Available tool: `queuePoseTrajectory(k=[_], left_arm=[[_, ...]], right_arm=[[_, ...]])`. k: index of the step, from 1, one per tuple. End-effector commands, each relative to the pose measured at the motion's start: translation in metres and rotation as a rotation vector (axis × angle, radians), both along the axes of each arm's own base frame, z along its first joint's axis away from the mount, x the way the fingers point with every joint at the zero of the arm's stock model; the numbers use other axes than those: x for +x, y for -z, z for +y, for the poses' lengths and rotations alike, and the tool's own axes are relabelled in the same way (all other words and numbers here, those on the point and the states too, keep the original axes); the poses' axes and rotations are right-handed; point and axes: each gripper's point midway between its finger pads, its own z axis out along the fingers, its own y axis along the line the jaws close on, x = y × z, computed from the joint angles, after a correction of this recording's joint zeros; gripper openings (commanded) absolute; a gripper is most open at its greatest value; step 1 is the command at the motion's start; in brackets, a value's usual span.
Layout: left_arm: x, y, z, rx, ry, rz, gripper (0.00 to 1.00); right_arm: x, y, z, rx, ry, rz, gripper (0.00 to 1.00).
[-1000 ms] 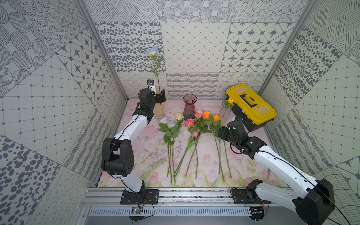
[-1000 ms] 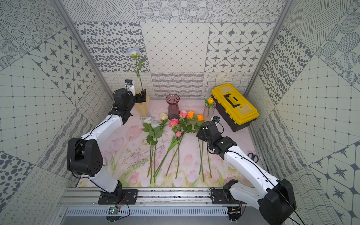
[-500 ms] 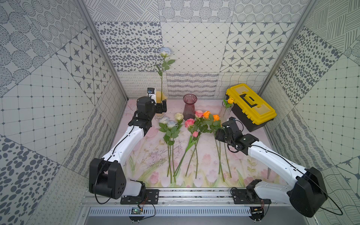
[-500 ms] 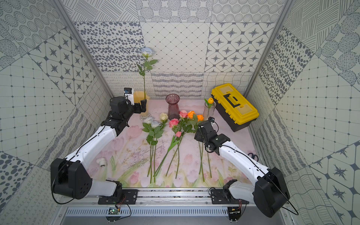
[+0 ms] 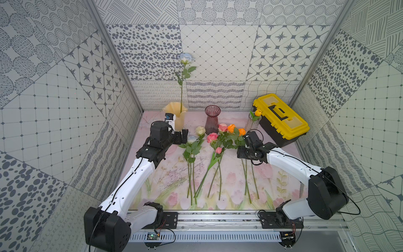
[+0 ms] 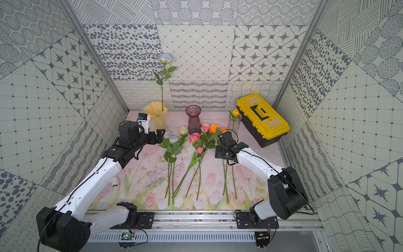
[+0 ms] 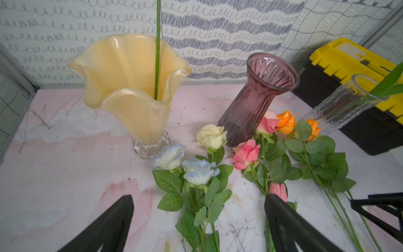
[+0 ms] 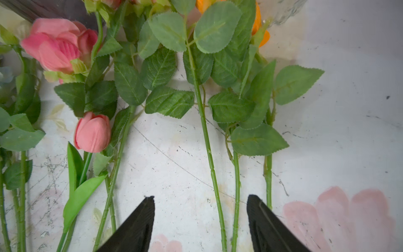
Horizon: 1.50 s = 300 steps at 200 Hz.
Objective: Arrange the flowers in different vases according to their variety
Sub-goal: Insert the flower into the vase, then pick up the flower at the center of the board.
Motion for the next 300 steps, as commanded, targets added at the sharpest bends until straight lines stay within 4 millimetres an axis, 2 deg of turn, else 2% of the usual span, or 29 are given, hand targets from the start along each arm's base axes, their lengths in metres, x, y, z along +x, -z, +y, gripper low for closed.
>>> queuePoseTrajectory(k=[1,40,84,157,188,249,300], left_arm=[[-0.038,0.044,-0.020,-0.114,0.076,0.211,0.98],[-0.053,0.070,-0.027,-0.150,0.110,0.284,0.97],[-0.057,0.077,-0.029,-0.152,0.120,0.291,0.97],[-0.054,0.083,-0.031,-0.166,0.121,0.302,0.96],[-0.054,0.085,-0.032,-0.171,0.119,0.310,0.96],[-0.054,0.086,-0.033,-0.179,0.122,0.317,0.96],[-0.053,0.087,-0.033,-0.181,0.118,0.320,0.96]], right_arm=[[0.002,0.007,0.008,-0.014,-0.057,0.033,0.70],[0.007,0.024,0.006,-0.082,-0.079,0.080,0.66],[0.009,0.038,0.006,-0.112,-0.095,0.116,0.61],[0.011,0.047,0.014,-0.103,-0.111,0.147,0.53],[0.008,0.057,0.013,-0.115,-0.113,0.173,0.50],[0.003,0.076,0.010,-0.159,-0.109,0.227,0.35],[0.002,0.076,0.009,-0.176,-0.103,0.221,0.08]])
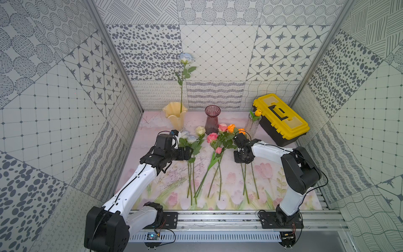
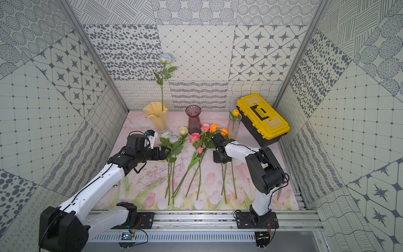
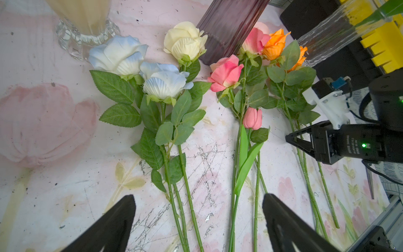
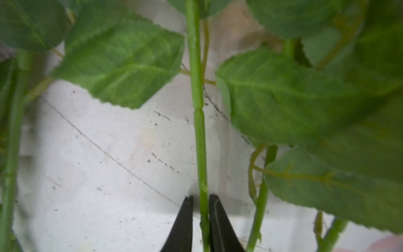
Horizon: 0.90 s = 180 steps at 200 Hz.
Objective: Arrange the flowers in different vases according to their variety
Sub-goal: Pick up the flower at the center of the board.
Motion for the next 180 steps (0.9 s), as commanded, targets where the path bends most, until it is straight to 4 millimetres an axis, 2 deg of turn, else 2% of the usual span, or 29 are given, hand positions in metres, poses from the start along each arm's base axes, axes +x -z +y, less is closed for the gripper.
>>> queuePoseTrajectory(k=[1,16,44,106,149,180], left_arm=[[0.000,-0.001,-0.005,-0.025,0.011,-0.002,0.96],[0.000,-0.001,-0.005,-0.025,0.010,-0.001,0.96],[0.000,-0.001,-0.005,-0.023,0.010,0.000,0.96],[-0.001,0.000,-0.006,-0.025,0.010,0.004,0.96],[-0.001,0.002,-0.008,-0.029,0.019,0.017,0.96],[-0.002,0.004,-0.010,-0.029,0.026,0.026,0.96]], right_arm=[[0.001,0.001,0.000,-0.016,0.008,-0.001,0.07],[0.000,-0.001,0.000,-0.017,0.009,-0.007,0.00],[0.001,-0.011,0.000,-0.010,0.011,-0.039,0.00],[0.009,-0.069,0.005,0.043,0.013,-0.188,0.00],[0.014,-0.122,0.008,0.089,0.010,-0.313,0.00],[0.021,-0.178,0.009,0.133,0.008,-0.451,0.00]])
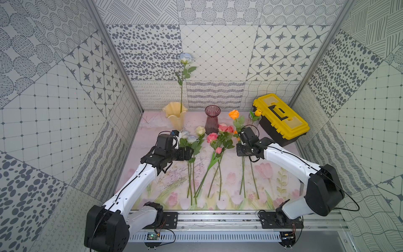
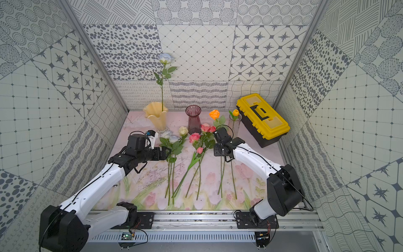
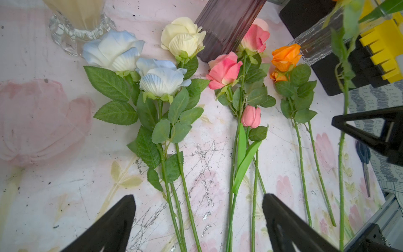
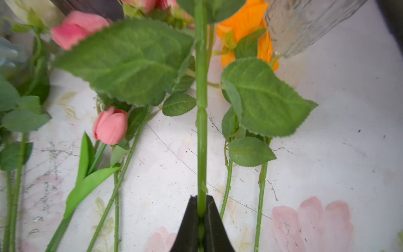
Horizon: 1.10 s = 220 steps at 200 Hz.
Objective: Arrange the flowers in different vases according to their variety
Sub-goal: Pick up the flower at the center of the board.
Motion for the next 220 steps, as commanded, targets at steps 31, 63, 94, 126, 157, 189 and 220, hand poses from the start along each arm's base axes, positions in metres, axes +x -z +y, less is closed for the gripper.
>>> queuePoseTrajectory(k=[31,63,94,126,157,189,220], left_arm=[[-0.001,0.003,-0.007,-0.019,0.024,0.021,0.96],[-0.001,0.004,-0.008,-0.019,0.028,0.023,0.96],[-0.003,0.007,-0.010,-0.026,0.038,0.041,0.96],[-0.005,0.008,-0.016,-0.040,0.065,0.052,0.96],[-0.007,0.010,-0.019,-0.040,0.077,0.059,0.96],[-0.008,0.011,-0.020,-0.037,0.083,0.063,0.96],[-0.007,0.012,-0.021,-0.034,0.085,0.064,0.96]], right_arm=[[0.022,-0.117,0.000,0.073,0.014,-0.298,0.00],[0.034,-0.180,-0.008,0.048,0.024,-0.462,0.00],[0.053,-0.246,-0.019,-0.005,0.044,-0.641,0.00],[0.074,-0.315,-0.048,-0.052,0.133,-0.831,0.00],[0.089,-0.372,-0.095,-0.034,0.277,-0.983,0.00],[0.103,-0.412,-0.135,-0.036,0.370,-1.073,0.00],[0.117,-0.440,-0.153,-0.098,0.399,-1.128,0.00]])
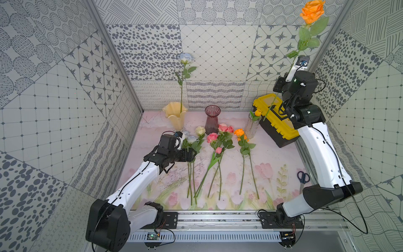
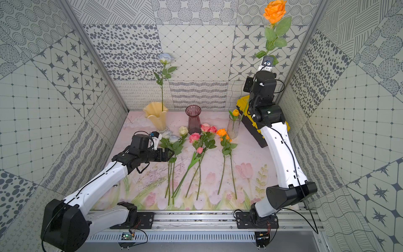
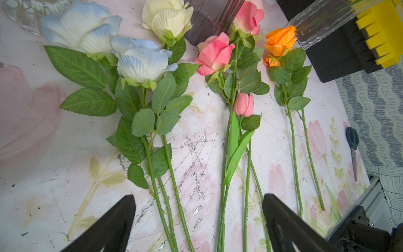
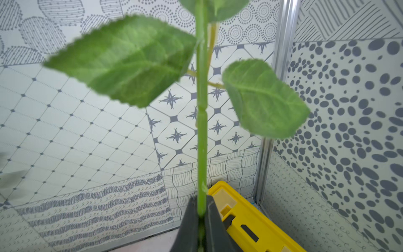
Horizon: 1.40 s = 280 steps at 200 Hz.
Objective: Arrange the flowers in different vases according to their variety
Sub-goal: Pick up the flower at the center of the board, then insert the flower into the vase.
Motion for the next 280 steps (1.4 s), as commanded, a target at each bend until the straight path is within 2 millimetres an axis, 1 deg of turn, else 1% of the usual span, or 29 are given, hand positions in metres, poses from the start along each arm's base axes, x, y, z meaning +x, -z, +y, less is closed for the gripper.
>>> queuePoseTrajectory(k=[1,20,43,71,112,145,170,191,210,225,255,268,280], left_arm=[[-0.003,0.000,-0.006,-0.011,0.031,0.010,0.96],[-0.003,0.000,-0.006,-0.010,0.032,0.012,0.96],[-0.003,0.000,-0.006,-0.009,0.031,0.011,0.96],[-0.003,0.000,-0.006,-0.011,0.033,0.009,0.96],[-0.004,0.002,-0.007,-0.010,0.036,0.016,0.96],[-0.004,0.003,-0.008,-0.008,0.040,0.018,0.96],[-0.005,0.003,-0.009,-0.006,0.040,0.019,0.96],[-0.005,0.003,-0.008,-0.001,0.040,0.019,0.96],[-0.005,0.003,-0.008,0.000,0.038,0.015,0.96],[-0.005,0.004,-0.008,0.003,0.036,0.018,0.96],[-0.005,0.003,-0.009,0.001,0.041,0.018,0.96],[-0.005,0.003,-0.009,0.001,0.042,0.015,0.96],[-0.005,0.003,-0.009,0.002,0.041,0.015,0.96]], right_arm=[[0.005,-0.034,-0.007,-0.039,0.027,-0.090,0.00],[0.019,-0.034,-0.011,-0.054,0.044,-0.087,0.00],[0.037,-0.020,-0.011,-0.049,0.052,-0.070,0.00],[0.055,0.009,-0.008,-0.031,0.056,-0.056,0.00],[0.078,0.059,-0.003,-0.023,0.056,-0.007,0.00],[0.089,0.093,0.000,-0.033,0.058,0.025,0.00],[0.094,0.111,0.000,-0.033,0.060,0.043,0.00],[0.094,0.113,0.002,-0.029,0.056,0.040,0.00],[0.093,0.108,0.005,-0.028,0.044,0.026,0.00],[0.090,0.094,0.010,-0.035,0.033,0.001,0.00],[0.084,0.059,0.019,-0.059,0.014,-0.039,0.00],[0.082,0.050,0.024,-0.067,0.003,-0.050,0.00],[0.081,0.046,0.028,-0.070,-0.005,-0.060,0.00]])
